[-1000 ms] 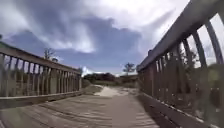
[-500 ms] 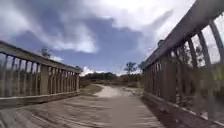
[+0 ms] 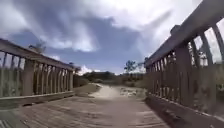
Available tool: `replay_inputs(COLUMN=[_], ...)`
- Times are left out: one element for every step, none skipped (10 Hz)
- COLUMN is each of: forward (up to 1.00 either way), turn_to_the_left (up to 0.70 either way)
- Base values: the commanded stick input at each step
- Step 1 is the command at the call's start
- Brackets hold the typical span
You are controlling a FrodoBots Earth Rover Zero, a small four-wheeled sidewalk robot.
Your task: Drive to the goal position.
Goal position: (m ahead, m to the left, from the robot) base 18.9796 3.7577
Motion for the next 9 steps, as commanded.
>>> replay_inputs(forward=[0.85,0.85,0.85,0.85,0.85,0.85,0.85,0.85,0.85], turn_to_the_left=[0.0,0.0,0.0,0.0,0.0,0.0,0.0,0.0,0.0])
